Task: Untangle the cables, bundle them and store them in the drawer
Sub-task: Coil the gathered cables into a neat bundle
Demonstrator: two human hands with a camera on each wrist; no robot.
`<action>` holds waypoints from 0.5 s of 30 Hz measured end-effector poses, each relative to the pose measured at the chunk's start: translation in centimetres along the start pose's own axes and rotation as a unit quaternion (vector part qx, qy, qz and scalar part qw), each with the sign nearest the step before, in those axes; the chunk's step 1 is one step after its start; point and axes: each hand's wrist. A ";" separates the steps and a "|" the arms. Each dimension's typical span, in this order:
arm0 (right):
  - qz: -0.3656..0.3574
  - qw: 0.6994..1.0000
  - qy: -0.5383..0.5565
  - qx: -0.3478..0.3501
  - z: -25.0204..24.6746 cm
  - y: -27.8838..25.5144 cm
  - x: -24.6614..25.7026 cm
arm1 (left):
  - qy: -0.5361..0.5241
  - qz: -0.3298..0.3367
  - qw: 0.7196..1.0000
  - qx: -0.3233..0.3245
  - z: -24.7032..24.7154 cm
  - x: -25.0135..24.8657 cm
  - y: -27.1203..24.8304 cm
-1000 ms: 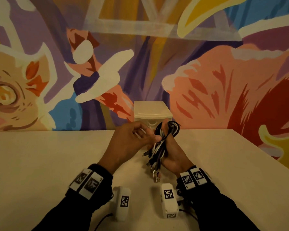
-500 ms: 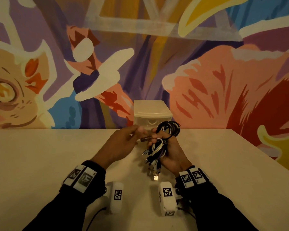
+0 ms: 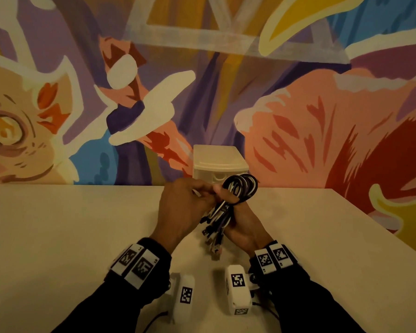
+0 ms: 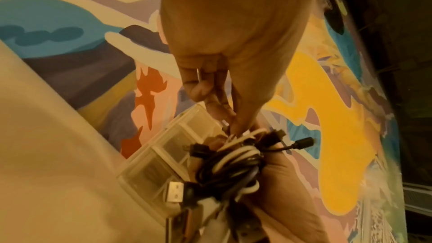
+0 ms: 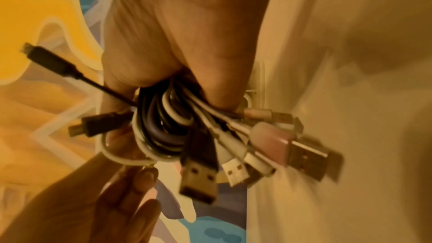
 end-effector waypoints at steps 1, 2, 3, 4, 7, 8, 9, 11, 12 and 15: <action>0.005 1.000 0.014 0.000 -0.3 0.1 0.0 | 0.016 0.010 1.000 0.012 0.1 -0.1 0.0; 0.002 1.000 0.028 -0.004 -0.7 0.4 0.0 | 0.042 0.014 0.999 0.029 0.1 -0.1 0.1; 0.000 0.999 0.034 -0.009 -0.8 0.5 0.1 | 0.069 0.010 0.996 0.053 -0.1 -0.1 0.3; -0.008 0.999 0.047 -0.019 -1.0 0.6 0.2 | 0.084 -0.003 0.993 0.078 -0.3 -0.1 0.6; -0.031 0.995 0.090 -0.021 -1.4 0.8 0.6 | 0.055 -0.032 0.989 0.131 -1.1 -0.5 1.1; -0.034 0.995 0.092 -0.021 -1.4 0.9 0.6 | 0.048 -0.030 0.990 0.131 -1.2 -0.9 1.0; -0.039 0.995 0.093 -0.021 -1.2 0.8 0.5 | 0.042 -0.026 0.992 0.119 -1.2 -1.3 0.9; -0.051 0.994 0.092 -0.029 -0.9 0.7 0.1 | 0.022 -0.011 0.995 0.094 -1.3 -2.1 0.5; -0.054 0.993 0.099 -0.033 -0.9 0.7 0.0 | 0.019 0.001 0.996 0.092 -1.3 -2.4 0.3; -0.048 0.990 0.121 -0.055 -1.3 0.7 0.0 | 0.067 0.035 0.991 0.112 -1.1 -2.7 0.0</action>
Point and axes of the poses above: each hand's wrist, its own y-axis towards the middle knuckle, its own z-axis out of the palm, x = y × z, and after that the axes turned 5 degrees about y, right-handed
